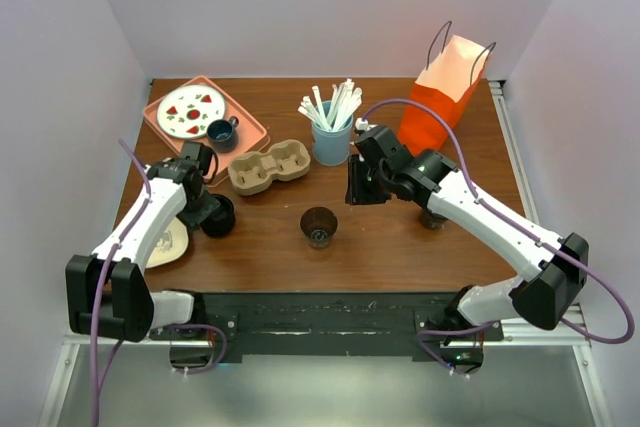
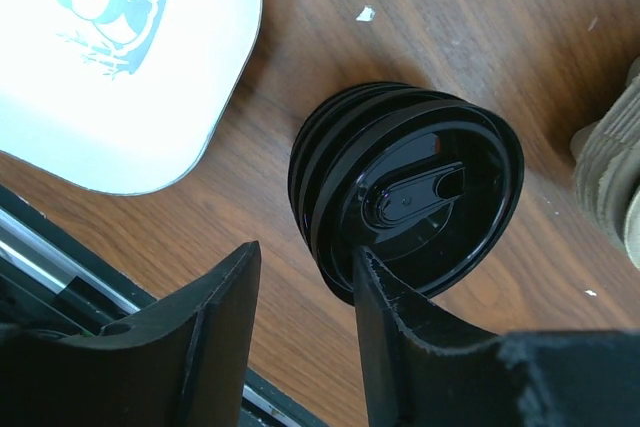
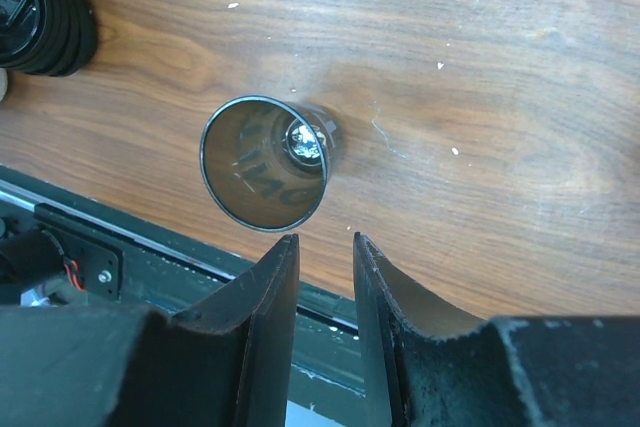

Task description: Pack the takeout coffee

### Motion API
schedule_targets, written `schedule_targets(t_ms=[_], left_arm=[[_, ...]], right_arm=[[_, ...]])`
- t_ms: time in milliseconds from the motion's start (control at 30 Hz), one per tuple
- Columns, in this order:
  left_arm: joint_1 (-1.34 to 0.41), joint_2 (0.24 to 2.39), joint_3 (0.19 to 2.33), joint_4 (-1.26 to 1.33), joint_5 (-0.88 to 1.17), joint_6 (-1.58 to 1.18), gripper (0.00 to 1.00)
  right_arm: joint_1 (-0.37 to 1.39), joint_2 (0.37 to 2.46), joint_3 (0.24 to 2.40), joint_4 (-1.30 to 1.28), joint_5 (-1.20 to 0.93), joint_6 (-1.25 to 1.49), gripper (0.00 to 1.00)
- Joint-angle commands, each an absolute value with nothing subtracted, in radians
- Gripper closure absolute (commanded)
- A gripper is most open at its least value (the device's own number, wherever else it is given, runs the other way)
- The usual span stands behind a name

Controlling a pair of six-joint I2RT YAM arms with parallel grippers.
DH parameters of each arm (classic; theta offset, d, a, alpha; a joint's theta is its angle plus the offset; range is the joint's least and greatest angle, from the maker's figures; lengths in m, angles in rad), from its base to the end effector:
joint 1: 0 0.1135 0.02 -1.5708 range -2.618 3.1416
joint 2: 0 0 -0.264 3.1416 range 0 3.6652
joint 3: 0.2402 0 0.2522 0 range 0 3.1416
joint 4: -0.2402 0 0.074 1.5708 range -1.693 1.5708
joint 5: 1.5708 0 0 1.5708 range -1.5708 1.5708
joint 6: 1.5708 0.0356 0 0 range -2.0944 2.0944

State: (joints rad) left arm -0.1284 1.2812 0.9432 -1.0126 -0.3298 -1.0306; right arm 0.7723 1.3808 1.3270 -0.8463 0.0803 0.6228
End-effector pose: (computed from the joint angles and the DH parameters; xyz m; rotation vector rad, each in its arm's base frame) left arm 0.2188 -0.0166 0.2368 -1.2537 2.4712 0.2180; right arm 0.2069 0.1975 0.3337 -0.1539 2.5301 0.4893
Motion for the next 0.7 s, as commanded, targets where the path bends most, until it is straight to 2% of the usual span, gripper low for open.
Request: schedule_targets(t_ms=[0, 200, 667], left_arm=[[-0.120, 1.293, 0.985, -1.012, -0.362, -1.042, 0.53], [-0.120, 1.315, 1.008, -1.008, -0.380, -1.017, 0.58], [-0.120, 1.350, 1.019, -0.989, -0.382, -0.977, 0.58]], right_arm=[[0.775, 1.367, 1.339, -0.847, 0.109, 0.594, 0.68], [0.775, 1.382, 1.339, -0.847, 0.106, 0.594, 0.68], [0.773, 1.390, 1.379, -0.861, 0.098, 0.595, 0.68]])
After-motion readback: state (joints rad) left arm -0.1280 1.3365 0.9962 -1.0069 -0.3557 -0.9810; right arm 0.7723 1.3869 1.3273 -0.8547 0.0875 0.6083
